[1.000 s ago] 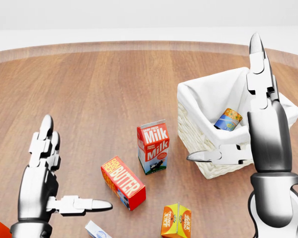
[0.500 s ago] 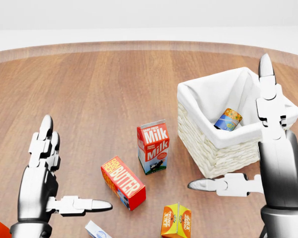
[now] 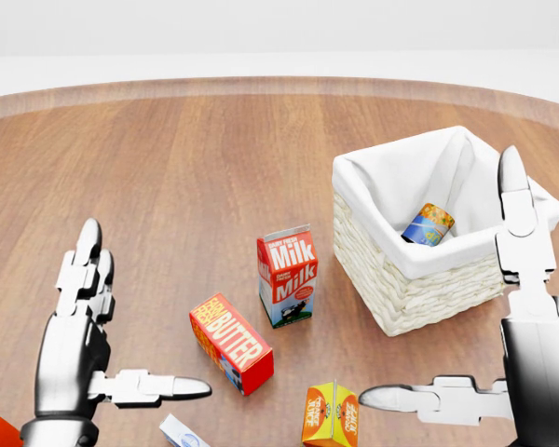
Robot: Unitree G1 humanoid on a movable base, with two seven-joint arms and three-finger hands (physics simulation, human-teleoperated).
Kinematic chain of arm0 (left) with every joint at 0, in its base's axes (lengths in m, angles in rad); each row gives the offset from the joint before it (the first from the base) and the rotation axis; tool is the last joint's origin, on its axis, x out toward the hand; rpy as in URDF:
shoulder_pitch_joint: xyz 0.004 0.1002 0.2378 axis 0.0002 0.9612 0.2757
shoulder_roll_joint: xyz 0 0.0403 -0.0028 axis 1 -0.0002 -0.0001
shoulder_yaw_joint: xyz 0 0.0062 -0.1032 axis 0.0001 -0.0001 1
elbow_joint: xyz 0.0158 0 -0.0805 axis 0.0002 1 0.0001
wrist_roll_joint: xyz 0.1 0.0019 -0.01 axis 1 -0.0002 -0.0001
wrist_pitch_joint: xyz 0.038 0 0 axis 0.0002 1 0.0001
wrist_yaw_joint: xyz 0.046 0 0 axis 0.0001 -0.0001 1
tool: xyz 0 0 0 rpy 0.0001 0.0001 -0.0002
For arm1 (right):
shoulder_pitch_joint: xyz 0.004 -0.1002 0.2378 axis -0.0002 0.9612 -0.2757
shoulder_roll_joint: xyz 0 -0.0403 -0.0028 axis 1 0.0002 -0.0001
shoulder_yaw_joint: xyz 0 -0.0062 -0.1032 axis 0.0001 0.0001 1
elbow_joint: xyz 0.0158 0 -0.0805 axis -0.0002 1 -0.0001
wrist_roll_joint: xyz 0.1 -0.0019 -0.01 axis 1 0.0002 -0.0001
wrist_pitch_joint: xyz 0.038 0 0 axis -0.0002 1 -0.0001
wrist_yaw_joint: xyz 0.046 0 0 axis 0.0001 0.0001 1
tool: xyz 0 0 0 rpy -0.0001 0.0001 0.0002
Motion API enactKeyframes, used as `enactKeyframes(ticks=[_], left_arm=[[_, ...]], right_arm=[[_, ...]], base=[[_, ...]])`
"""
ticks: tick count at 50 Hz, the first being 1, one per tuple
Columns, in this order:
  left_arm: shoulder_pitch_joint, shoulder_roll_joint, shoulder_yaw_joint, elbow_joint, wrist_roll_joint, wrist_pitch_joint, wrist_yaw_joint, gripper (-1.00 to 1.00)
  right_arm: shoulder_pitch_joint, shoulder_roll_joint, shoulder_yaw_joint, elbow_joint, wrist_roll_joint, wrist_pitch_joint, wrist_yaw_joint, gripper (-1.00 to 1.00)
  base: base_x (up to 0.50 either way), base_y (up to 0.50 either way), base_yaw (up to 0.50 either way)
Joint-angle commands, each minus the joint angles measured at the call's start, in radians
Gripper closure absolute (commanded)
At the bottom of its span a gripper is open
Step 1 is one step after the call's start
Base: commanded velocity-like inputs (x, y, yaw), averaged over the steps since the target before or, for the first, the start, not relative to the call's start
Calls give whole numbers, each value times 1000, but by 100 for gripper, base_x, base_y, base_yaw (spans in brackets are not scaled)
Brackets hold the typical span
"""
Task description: Pick up the alphabet soup and the tomato sauce, and put them in the basket.
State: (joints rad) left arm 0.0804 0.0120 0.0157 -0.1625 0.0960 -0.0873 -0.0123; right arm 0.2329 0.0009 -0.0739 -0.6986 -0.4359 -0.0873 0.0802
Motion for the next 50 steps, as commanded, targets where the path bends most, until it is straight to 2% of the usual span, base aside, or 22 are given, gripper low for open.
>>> enactKeyframes(ticks=[1, 11, 30, 50], left_arm=[[1, 0, 0, 2, 0, 0, -1, -100], [-1, 0, 2, -3, 0, 0, 2, -100], [-8, -1, 7, -8, -6, 0, 10, -100], [-7, 0, 6, -5, -7, 0, 8, -100]], right_arm=[[73, 16, -1, 4, 23, 0, 9, -100], [123, 18, 9, 79, 35, 0, -12, -100], [189, 22, 29, 52, 45, 0, 0, -100], [282, 9, 77, 117, 31, 0, -47, -100]], base=[[0, 0, 0], [0, 0, 0], [0, 0, 0], [0, 0, 0]])
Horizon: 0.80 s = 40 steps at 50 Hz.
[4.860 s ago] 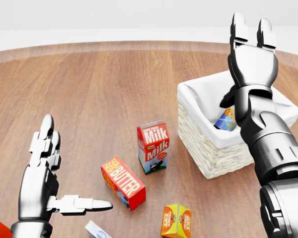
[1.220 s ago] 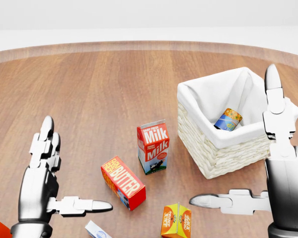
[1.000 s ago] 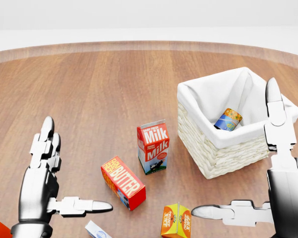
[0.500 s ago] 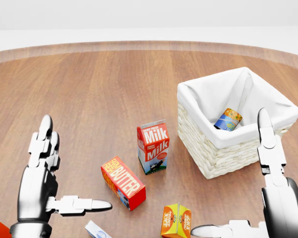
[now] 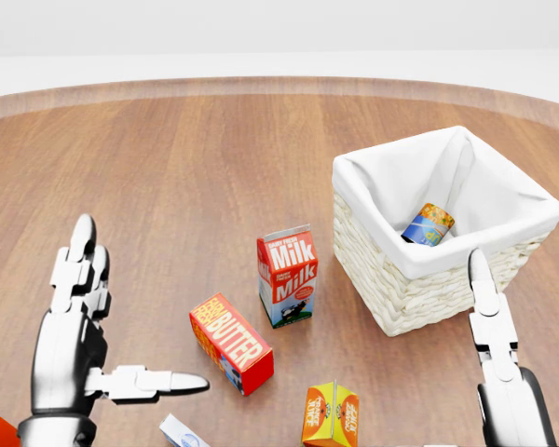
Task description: Pick up the alphabet soup and the tomato sauce, and put them in the basket.
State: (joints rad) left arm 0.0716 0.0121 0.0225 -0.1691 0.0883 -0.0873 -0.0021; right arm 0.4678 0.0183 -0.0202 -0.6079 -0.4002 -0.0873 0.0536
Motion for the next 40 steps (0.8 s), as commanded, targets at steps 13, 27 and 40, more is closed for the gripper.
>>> enactKeyframes(ticks=[13, 27, 40], left_arm=[[9, -1, -6, -3, 5, 0, -4, -100], [12, -1, -8, -7, 7, 0, -7, -100], [12, -1, -8, 0, 7, 0, -8, -100]], right_arm=[[71, -19, 32, 87, -8, 0, -52, -100], [90, -20, 33, 97, -11, 0, -53, -100], [118, -32, 59, 138, -37, 0, -84, -100]], base=[[0, 0, 0], [0, 0, 0], [0, 0, 0]])
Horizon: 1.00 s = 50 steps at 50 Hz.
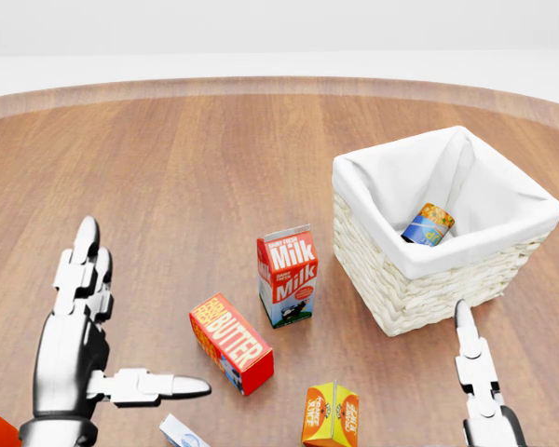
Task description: Pick up the alphabet soup and the tomato sauce, and put them in the basket.
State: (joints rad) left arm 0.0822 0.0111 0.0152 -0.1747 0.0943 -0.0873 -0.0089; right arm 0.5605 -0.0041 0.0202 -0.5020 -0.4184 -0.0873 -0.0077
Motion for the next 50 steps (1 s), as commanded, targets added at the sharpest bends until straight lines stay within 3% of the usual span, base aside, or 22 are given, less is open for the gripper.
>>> enactKeyframes(ticks=[1, 26, 50], left_arm=[[1, 0, -1, 7, 1, 0, -1, -100], [-9, 1, 5, 5, -3, 0, 5, -100], [-1, 0, -1, 6, 1, 0, 1, -100]], right_arm=[[25, -11, 20, 31, -19, 0, -24, -100], [49, -55, 91, 126, -62, 0, -109, -100], [26, -78, 102, 203, -76, 0, -156, -100]], base=[[0, 0, 0], [0, 0, 0], [0, 0, 0]])
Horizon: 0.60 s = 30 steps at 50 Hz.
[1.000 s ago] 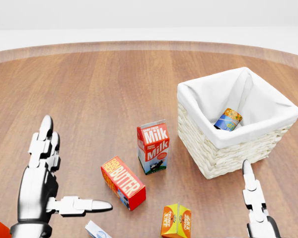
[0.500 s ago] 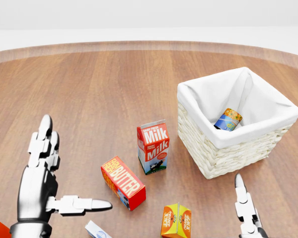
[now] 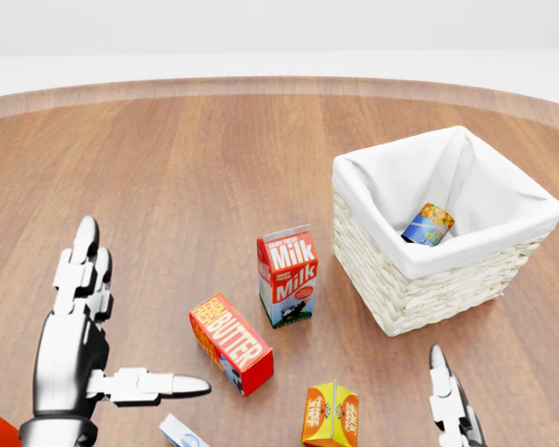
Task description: Pick up the alphabet soup and the tomato sauce, and put them in the basket.
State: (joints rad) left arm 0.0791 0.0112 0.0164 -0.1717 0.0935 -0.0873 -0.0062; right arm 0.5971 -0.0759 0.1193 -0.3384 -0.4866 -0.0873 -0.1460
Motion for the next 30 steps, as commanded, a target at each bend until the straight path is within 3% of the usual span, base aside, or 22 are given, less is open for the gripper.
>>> enactKeyframes(ticks=[1, 30], left_arm=[[2, 0, -2, 3, 2, 0, -2, -100], [4, 0, -1, 5, 2, 0, -3, -100]], right_arm=[[-11, -6, 3, 46, -11, 0, -20, -100], [-50, 2, -14, 152, -50, 0, -42, -100]], base=[[0, 0, 0], [0, 0, 0]])
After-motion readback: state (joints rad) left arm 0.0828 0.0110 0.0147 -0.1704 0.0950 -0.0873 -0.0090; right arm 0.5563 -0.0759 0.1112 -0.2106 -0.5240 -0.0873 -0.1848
